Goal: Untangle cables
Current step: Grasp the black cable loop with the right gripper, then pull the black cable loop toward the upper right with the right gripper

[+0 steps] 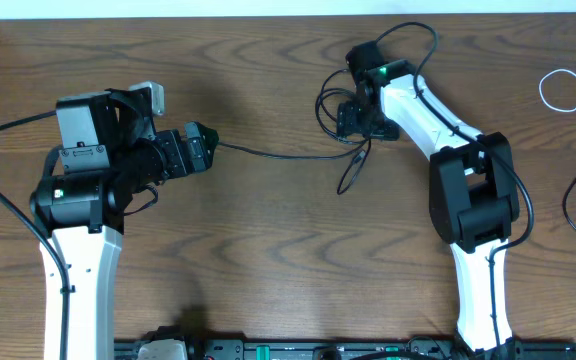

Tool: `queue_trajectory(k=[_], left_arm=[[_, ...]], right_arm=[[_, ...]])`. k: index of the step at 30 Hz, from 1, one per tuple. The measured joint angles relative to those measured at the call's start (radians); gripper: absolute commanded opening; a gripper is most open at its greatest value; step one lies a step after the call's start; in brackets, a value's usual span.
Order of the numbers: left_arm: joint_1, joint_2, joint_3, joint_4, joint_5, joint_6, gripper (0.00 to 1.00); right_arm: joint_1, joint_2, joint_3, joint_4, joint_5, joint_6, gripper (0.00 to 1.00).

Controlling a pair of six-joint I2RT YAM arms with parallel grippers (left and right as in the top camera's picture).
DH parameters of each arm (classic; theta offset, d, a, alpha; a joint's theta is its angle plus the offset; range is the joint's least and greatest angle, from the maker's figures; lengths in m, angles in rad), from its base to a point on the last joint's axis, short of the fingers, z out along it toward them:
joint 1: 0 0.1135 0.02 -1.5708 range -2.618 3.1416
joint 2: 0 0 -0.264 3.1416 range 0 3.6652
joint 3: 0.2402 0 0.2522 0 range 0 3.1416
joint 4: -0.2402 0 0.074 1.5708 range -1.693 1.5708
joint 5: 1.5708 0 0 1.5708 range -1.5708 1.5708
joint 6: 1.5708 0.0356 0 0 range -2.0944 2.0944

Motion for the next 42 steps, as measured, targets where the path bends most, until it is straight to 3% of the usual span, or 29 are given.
queue_trajectory(k=[12, 24, 30, 37, 42], left_arm=[[0.0, 0.0, 0.0, -0.002, 0.0, 0.0, 0.98], [0.0, 0.0, 0.0, -0.002, 0.0, 0.0, 0.98], [0.0, 0.0, 0.0, -0.003, 0.0, 0.0, 0.98], [0.0, 0.0, 0.0, -0.005, 0.0, 0.0, 0.98], [0.0, 0.0, 0.0, -0.005, 0.0, 0.0, 0.98]], right_arm=[[0.008, 0.017, 0.022, -0.059, 0.027, 0.057, 0.63], [0.006, 0.021, 0.025, -0.025, 0.01, 0.11, 0.73], [0.003, 0.021, 0.025, 0.001, 0.015, 0.209, 0.72], [0.007, 0.023, 0.026, -0.017, 0.073, 0.294, 0.63], [0.022, 0.026, 0.027, -0.074, 0.147, 0.31, 0.44]])
